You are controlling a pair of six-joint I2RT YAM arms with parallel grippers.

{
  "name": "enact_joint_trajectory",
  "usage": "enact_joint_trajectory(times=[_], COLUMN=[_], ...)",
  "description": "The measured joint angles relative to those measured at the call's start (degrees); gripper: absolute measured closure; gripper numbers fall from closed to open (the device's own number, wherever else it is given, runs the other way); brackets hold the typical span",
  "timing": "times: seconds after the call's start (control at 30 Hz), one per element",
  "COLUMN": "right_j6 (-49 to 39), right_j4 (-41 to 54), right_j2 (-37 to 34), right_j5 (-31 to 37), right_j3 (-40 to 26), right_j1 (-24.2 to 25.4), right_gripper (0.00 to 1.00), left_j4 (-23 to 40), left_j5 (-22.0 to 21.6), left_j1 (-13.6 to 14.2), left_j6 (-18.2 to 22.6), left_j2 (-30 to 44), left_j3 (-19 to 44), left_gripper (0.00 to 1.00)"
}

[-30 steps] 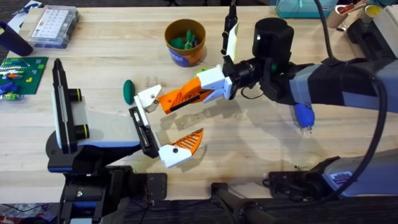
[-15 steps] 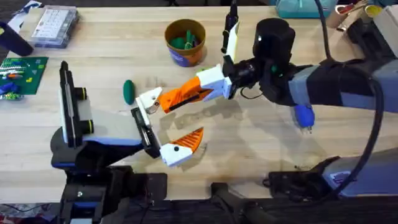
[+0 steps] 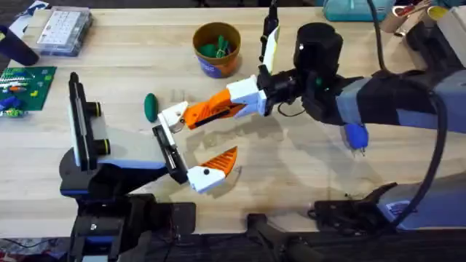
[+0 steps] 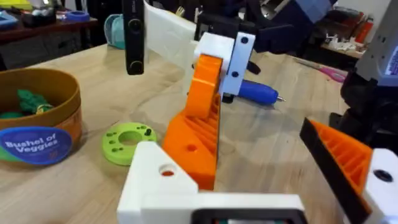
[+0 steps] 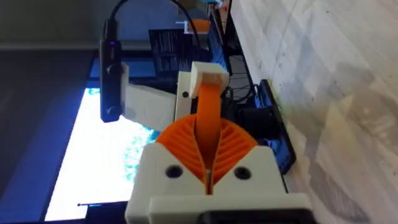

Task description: Pick up the gripper from the table and insert it into the empty holder that is missing its gripper. Then pick up a screw, insert it into the mounting hole, and use the screwdriver to tighten it. Finally, clean up the table by picking up the vegetable and placing it into the bucket.

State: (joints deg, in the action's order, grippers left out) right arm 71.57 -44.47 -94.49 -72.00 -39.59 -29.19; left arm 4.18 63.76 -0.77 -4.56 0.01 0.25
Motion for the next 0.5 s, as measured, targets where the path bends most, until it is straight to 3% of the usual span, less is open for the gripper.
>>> enact_joint_trajectory(times=[0.5], right_j6=[-0.42], right_j4=[-1.8], right_j2=[-4.38], right_j5=[2.03], right_j3=[-0.37], right_j1=[-2.05], right_gripper=[0.987], left_j4=[1.64], left_j5=[0.77], left_j1=[-0.12], left_j6=[-2.36], left_j2=[0.0], left_j3=[-0.02], left_gripper=[0.013])
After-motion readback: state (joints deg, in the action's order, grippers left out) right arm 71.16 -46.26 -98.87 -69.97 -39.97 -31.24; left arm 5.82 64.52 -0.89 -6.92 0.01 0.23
